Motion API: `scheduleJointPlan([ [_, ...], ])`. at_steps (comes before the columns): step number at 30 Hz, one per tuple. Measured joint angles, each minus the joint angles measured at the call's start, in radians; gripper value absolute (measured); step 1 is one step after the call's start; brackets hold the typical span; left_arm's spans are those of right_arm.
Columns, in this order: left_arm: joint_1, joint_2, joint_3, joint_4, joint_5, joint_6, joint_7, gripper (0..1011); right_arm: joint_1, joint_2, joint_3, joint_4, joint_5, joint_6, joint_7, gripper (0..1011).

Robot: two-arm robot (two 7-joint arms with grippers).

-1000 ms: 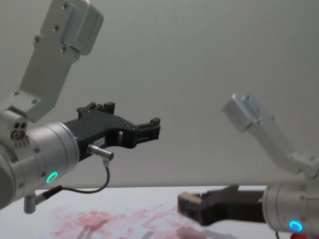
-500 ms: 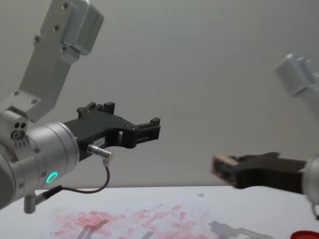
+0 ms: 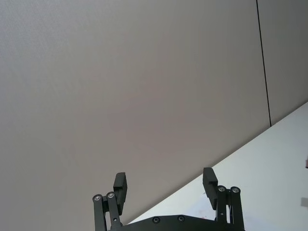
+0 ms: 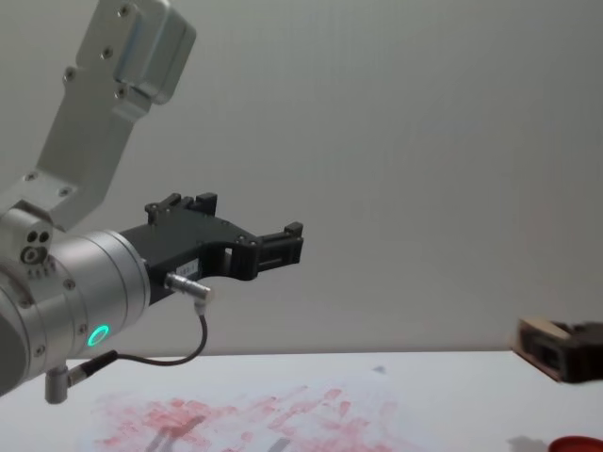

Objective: Use the one hand to pick up the stamp and affix it onto the A4 paper.

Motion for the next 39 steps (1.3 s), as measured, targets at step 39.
scheduleJointPlan([
  [39, 0.000, 0.000, 0.000, 0.000, 0.000, 0.000, 0.000, 1001, 0.028, 0.030, 0.009, 0.071, -0.023, 0.200, 0.050, 287],
])
